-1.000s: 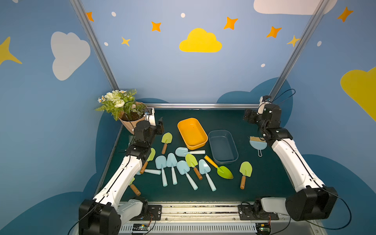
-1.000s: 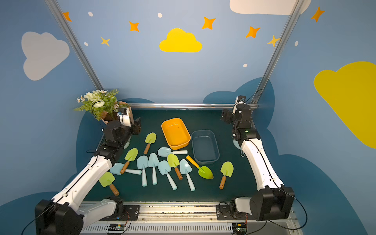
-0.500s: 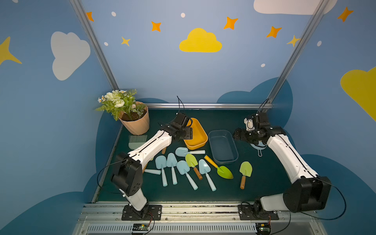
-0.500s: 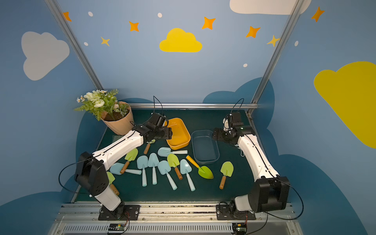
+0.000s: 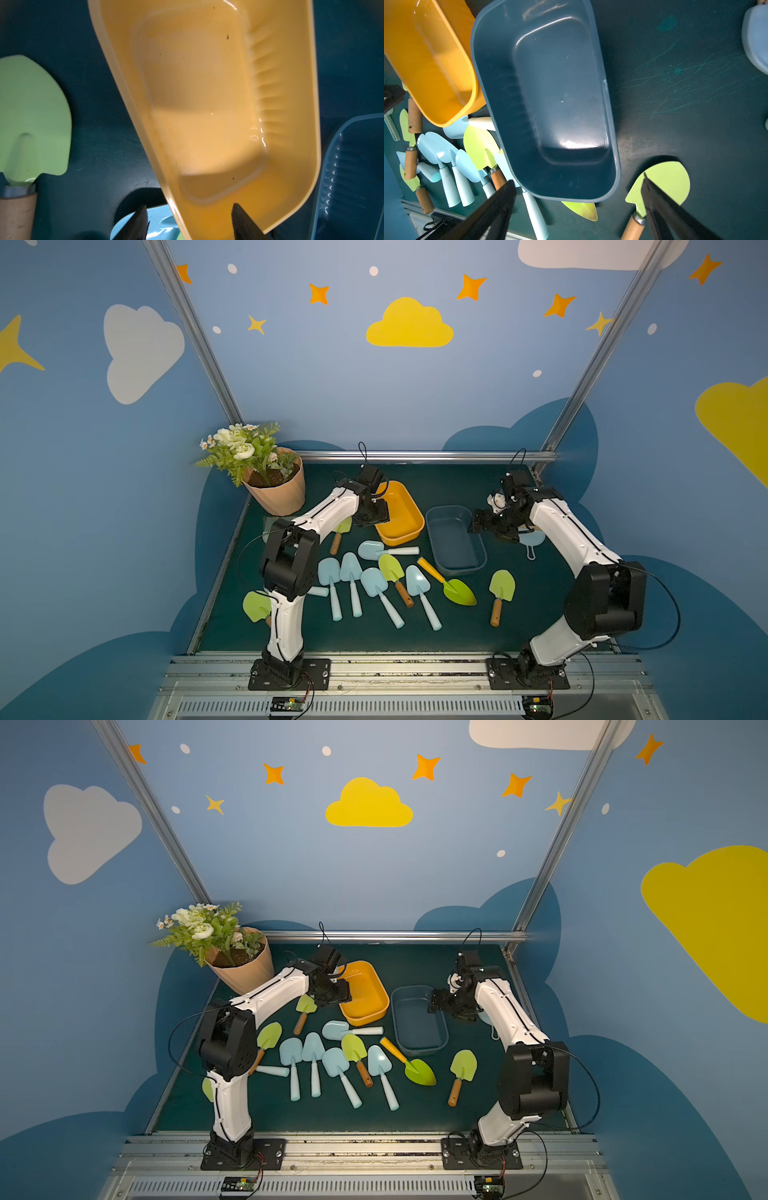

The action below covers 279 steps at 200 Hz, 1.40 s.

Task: Sort the small shovels by color and place them into the storage box
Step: Adjust the storage box at the center of the board.

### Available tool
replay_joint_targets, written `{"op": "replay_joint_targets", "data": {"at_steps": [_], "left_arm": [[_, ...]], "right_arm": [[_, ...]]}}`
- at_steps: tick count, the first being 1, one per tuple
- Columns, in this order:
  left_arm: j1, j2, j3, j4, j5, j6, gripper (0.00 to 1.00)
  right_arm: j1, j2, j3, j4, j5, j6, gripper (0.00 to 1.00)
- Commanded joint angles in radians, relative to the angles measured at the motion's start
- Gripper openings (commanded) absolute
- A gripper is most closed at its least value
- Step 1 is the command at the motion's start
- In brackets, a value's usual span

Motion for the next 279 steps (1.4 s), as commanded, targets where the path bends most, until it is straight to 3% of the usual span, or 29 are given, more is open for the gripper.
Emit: {"op": "replay_joint_targets", "data": {"at_steps": [1, 93, 176, 279], "left_arm": [[0.009, 0.016, 0.041, -0.079, 0.035, 0.02, 0.57], [0.016, 0.146, 0.122, -0.085, 0.06, 0.066, 0.43], [0.01, 0.263, 0.278, -0.138, 0.05, 0.118, 0.05], [-0.003, 0.496, 0.676, -0.376, 0.015, 0.321, 0.03]], "right_arm": [[-0.004, 0.03, 0.023, -0.071, -0.028, -0.023, 0.94], [-0.021, 0.1, 0.036, -0.068, -0.019, -0.026, 0.93], [-0.044, 0.185, 0.063, -0.052, -0.036, -0.022, 0.83], [-0.062, 0.245, 0.043, -0.017, -0.088, -0.019, 0.78]]}}
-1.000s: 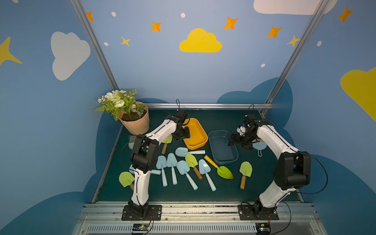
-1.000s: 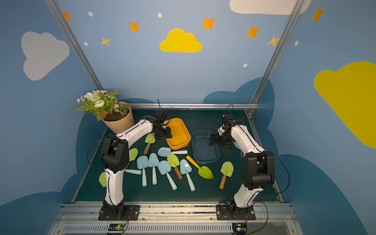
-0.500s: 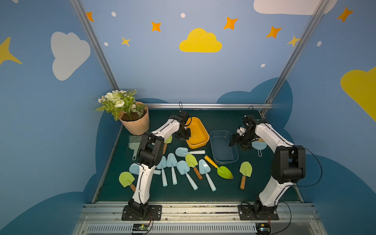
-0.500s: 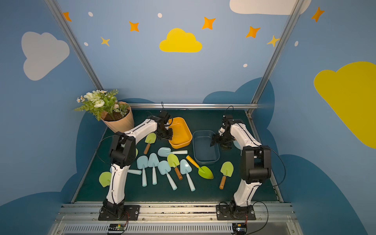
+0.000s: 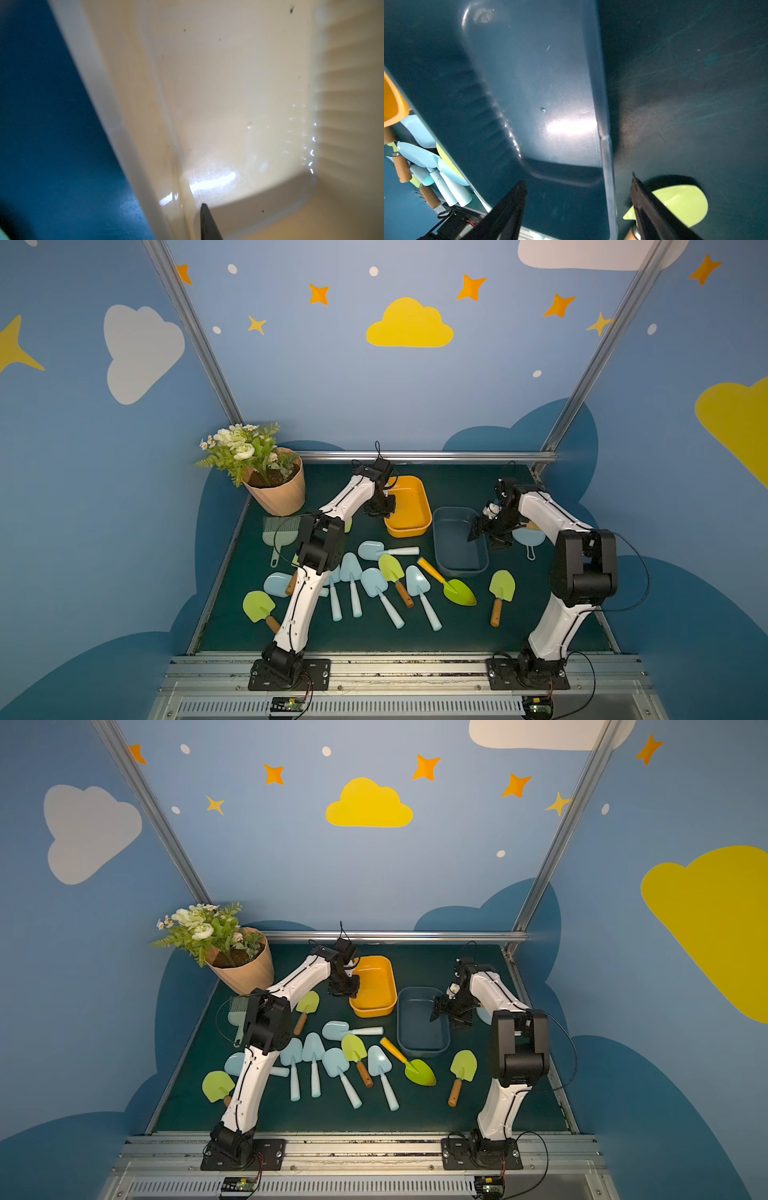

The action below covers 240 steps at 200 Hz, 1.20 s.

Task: Sort the small shovels by color and place them into the storage box
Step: Adjust the storage box at the center of the board.

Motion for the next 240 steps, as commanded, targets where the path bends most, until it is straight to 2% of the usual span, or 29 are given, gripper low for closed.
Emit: {"op": "replay_joint_targets", "data": {"at_steps": [1, 34, 129, 156, 186, 219, 240], "left_arm": [[-0.005, 0.037, 0.064, -0.098, -0.01, 0.081, 0.03], [-0.005, 0.047, 0.079, -0.121, -0.028, 0.116, 0.03], [-0.006, 0.037, 0.081, -0.145, -0.046, 0.147, 0.03], [-0.006, 0.032, 0.082, -0.151, -0.053, 0.153, 0.03], [-0.008, 0.025, 0.082, -0.152, -0.05, 0.153, 0.03], [-0.013, 0.031, 0.09, -0.152, -0.045, 0.16, 0.03], [-0.015, 0.031, 0.088, -0.152, -0.044, 0.164, 0.03]], "right_arm": [[-0.006, 0.014, 0.0, 0.009, -0.03, 0.003, 0.78], [-0.009, 0.026, -0.011, 0.022, -0.046, 0.001, 0.74], [-0.027, 0.091, -0.008, 0.056, -0.041, 0.016, 0.46], [-0.047, 0.113, 0.029, 0.065, -0.022, 0.021, 0.29], [-0.058, 0.142, 0.089, 0.062, 0.001, 0.024, 0.16], [-0.072, 0.191, 0.183, 0.046, 0.026, 0.028, 0.05], [-0.075, 0.239, 0.252, 0.032, 0.022, 0.03, 0.03]]}}
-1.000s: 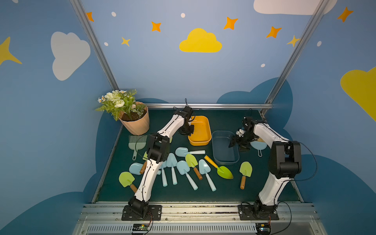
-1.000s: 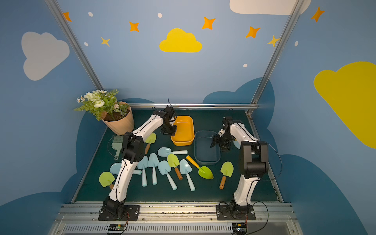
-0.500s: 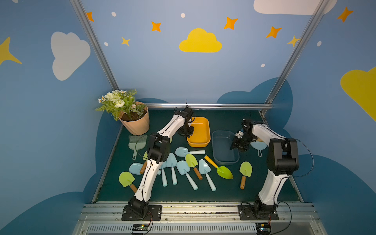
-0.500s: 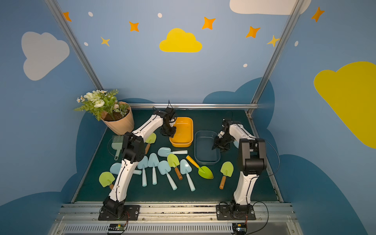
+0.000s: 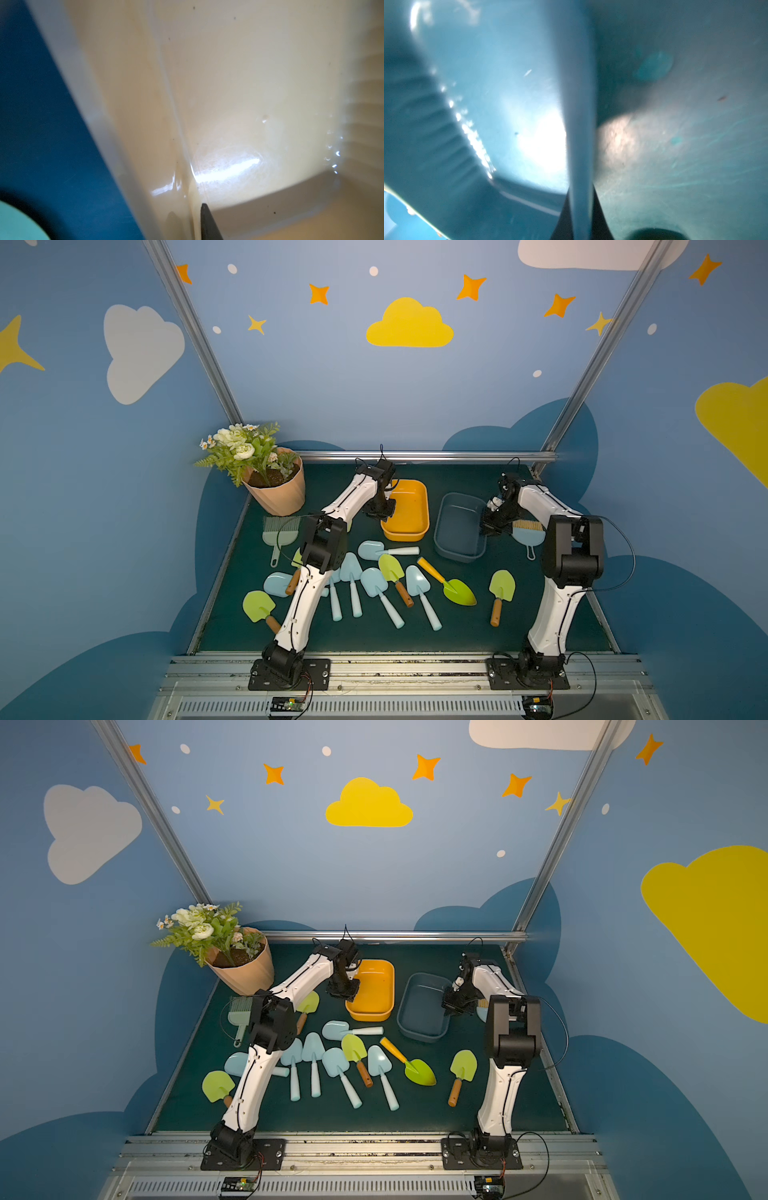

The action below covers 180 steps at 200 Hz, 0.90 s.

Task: Sort the small shovels by color and place them into the storage box
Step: Adjust the storage box at the center of the board.

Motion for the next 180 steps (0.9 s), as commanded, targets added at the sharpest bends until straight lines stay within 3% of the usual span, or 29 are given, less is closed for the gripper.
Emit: {"op": "replay_joint_targets", "data": {"at_steps": [1, 72, 141, 180], "left_arm": [[-0.007, 0.002, 0.023, -0.027, 0.006, 0.02, 0.03], [-0.025, 0.014, 0.033, -0.029, 0.009, 0.064, 0.03], [-0.027, 0.017, 0.039, -0.033, -0.007, 0.08, 0.03], [-0.027, 0.023, 0.045, -0.035, -0.005, 0.072, 0.11]], "right_arm": [[-0.008, 0.047, 0.076, -0.024, 0.009, 0.0, 0.03], [0.005, 0.205, 0.328, -0.119, 0.004, -0.091, 0.0], [0.058, 0.252, 0.383, -0.201, 0.021, -0.182, 0.0], [0.067, 0.278, 0.418, -0.258, 0.038, -0.179, 0.0]]}}
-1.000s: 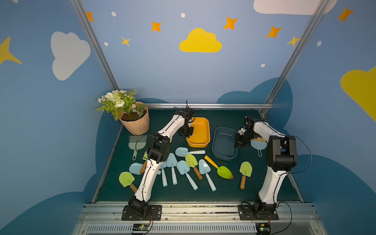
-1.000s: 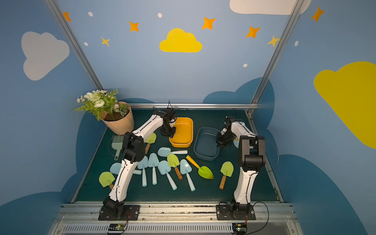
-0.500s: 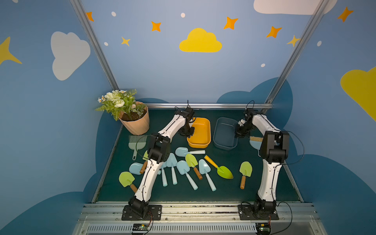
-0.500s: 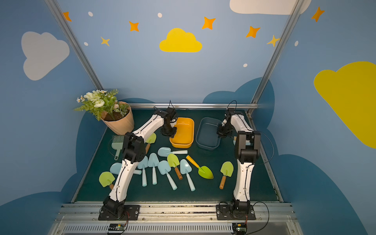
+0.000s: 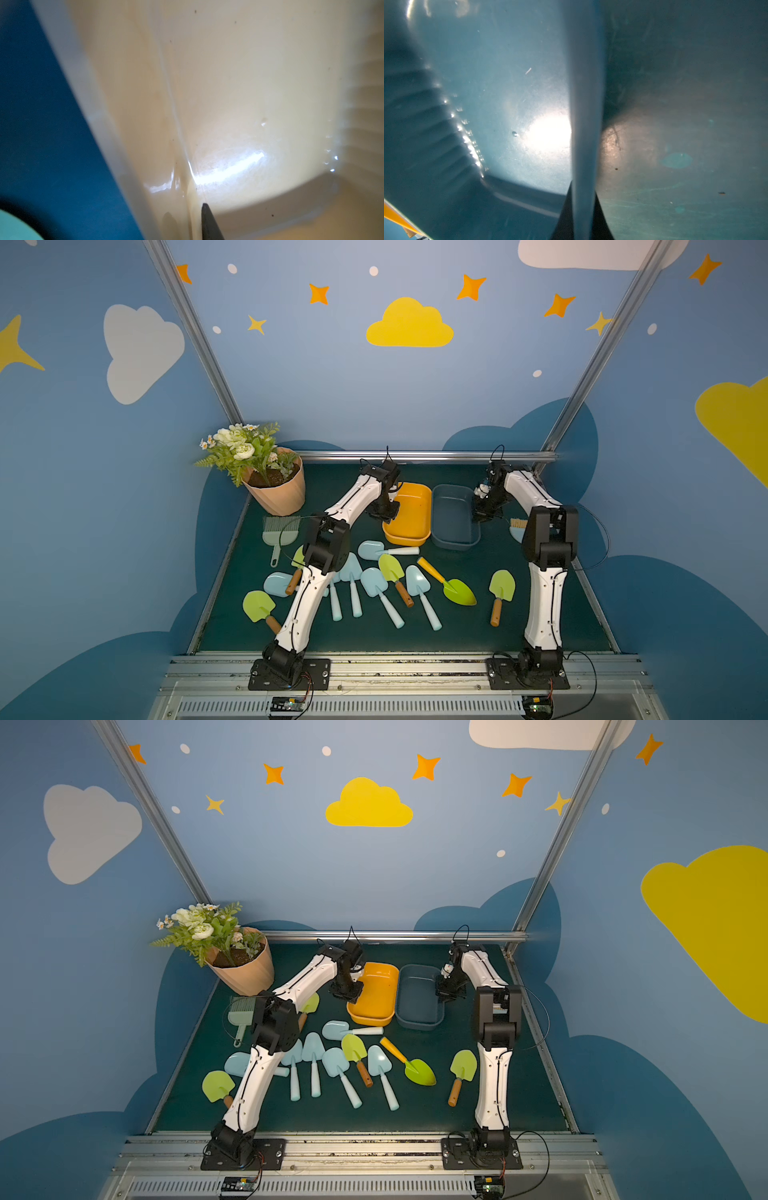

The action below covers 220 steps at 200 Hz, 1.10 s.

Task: Sort the small shovels by color and place them into the storage box
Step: Adjust the storage box at the center of the board.

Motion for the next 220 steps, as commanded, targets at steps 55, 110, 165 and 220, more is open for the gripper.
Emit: {"op": "replay_joint_targets", "data": {"at_steps": [55, 110, 165, 220], "left_arm": [[-0.001, 0.019, 0.029, -0.016, -0.001, 0.001, 0.18], [-0.001, 0.009, 0.031, -0.016, -0.016, -0.001, 0.31], [-0.017, -0.076, 0.033, -0.001, -0.116, 0.002, 0.47], [-0.04, -0.296, -0.06, 0.116, -0.328, -0.032, 0.56]], "right_arm": [[-0.009, 0.029, 0.052, -0.098, 0.036, -0.013, 0.07], [-0.011, 0.025, 0.055, -0.097, 0.028, -0.009, 0.19], [-0.005, -0.053, 0.071, -0.111, 0.08, -0.004, 0.38], [0.002, -0.246, 0.081, -0.113, 0.212, 0.045, 0.55]]}}
